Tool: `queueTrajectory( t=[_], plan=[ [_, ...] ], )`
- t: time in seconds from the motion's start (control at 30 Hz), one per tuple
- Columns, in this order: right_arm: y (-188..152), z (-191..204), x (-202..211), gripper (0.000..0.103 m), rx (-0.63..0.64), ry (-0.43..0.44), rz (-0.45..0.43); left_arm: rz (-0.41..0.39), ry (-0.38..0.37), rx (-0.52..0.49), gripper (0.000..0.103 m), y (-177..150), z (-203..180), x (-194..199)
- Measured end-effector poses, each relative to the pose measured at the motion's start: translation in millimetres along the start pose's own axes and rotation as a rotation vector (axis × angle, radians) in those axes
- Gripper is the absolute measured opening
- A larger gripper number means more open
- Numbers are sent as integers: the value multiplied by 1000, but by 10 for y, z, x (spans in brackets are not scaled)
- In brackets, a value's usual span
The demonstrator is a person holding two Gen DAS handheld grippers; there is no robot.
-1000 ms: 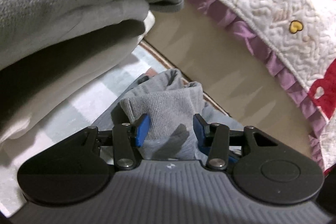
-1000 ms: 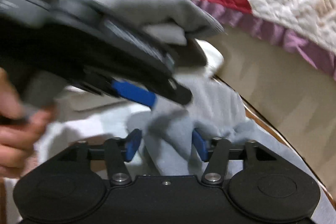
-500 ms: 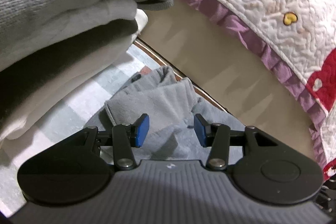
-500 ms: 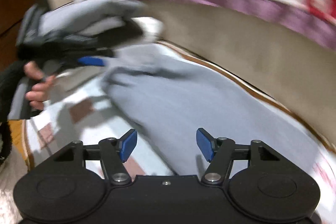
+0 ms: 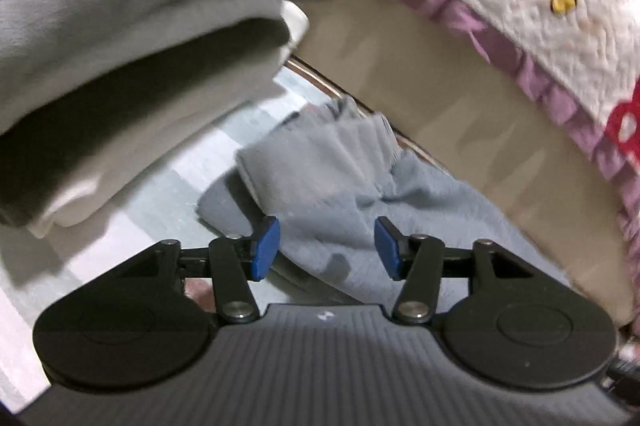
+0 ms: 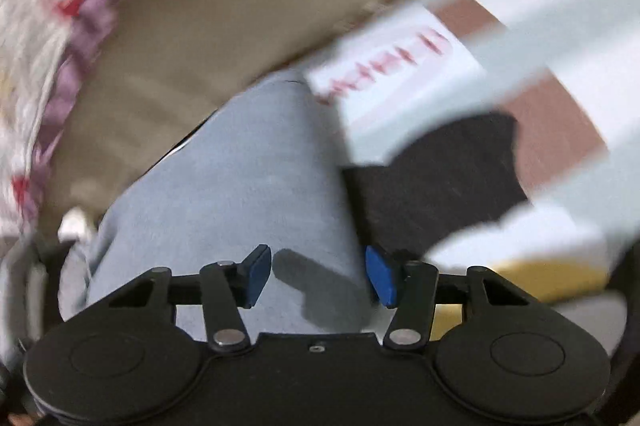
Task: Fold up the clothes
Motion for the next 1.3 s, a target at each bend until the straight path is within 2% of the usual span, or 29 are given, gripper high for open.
queueTrajectory(
  t=[0.03,0.07,0.1,0.17,0.23,0.27,0.4,0.43,0.47,0.5,0.53,0.57,0.67,0.73,0.8,0.83,0.93,1.03,1.1,1.17,1.2,1.3],
  plan=[
    [1,83,-13,61,20,26,-4,-2,13,-29,66,-42,-39,-73],
    [-1,149,-22,63,36,41,-7,-4,27,-57,71,-82,-77,-148],
    [-14,168,-23,63,57,39,-8,-20,47,-82,73,-94,-91,-240],
    [-25,134,-33,63,73,7,-9,-45,86,-113,87,-113,-72,-451],
    [-13,66,-49,63,54,-15,-7,-59,123,-126,89,-131,-5,-689],
    [0,22,-54,63,36,-21,-5,-64,134,-96,92,-142,43,-762],
    [-81,-44,-146,63,20,-10,42,-83,51,58,94,-101,188,-873],
    [-102,-60,-169,65,16,-7,54,-87,26,79,81,-72,190,-890],
    [-122,-77,-192,68,12,-4,66,-98,-6,58,49,-36,130,-880],
    [-120,-47,-236,72,21,12,55,-109,-38,36,37,0,66,-867],
    [-117,-17,-280,75,30,28,43,-127,-24,5,26,29,26,-826],
    [-103,18,-316,77,56,26,21,-145,-7,-26,23,58,-13,-782],
    [-55,106,-414,80,127,12,-60,-199,43,-119,22,148,-133,-646],
    [-56,162,-447,80,156,19,-79,-235,77,-182,22,210,-216,-552],
    [-53,180,-454,80,145,43,-69,-271,111,-244,23,273,-301,-456],
    [-48,179,-457,80,135,56,-64,-225,141,-252,24,162,-221,-575],
    [-14,129,-462,80,72,75,-62,-206,124,-225,34,147,-219,-527],
    [12,108,-466,79,40,86,-62,-190,105,-198,33,140,-223,-471],
    [9,110,-464,79,37,89,-63,-179,92,-179,41,135,-225,-433],
    [6,108,-474,81,16,105,-62,-168,79,-160,66,130,-228,-395],
    [8,101,-472,81,-8,119,-59,-163,73,-151,68,128,-230,-376],
    [22,63,-467,83,-100,168,-43,-146,53,-123,64,122,-235,-318]
  ],
)
Point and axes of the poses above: each gripper's, at about its wrist camera, not at the fingertips, and x roughly against the way its jaws point, z to its left, y to its top, the point moved 9 cm from there along -x, roughly the way its jaws point, and after that the axes turned 8 degrees about -z, right-handed, at the moved point
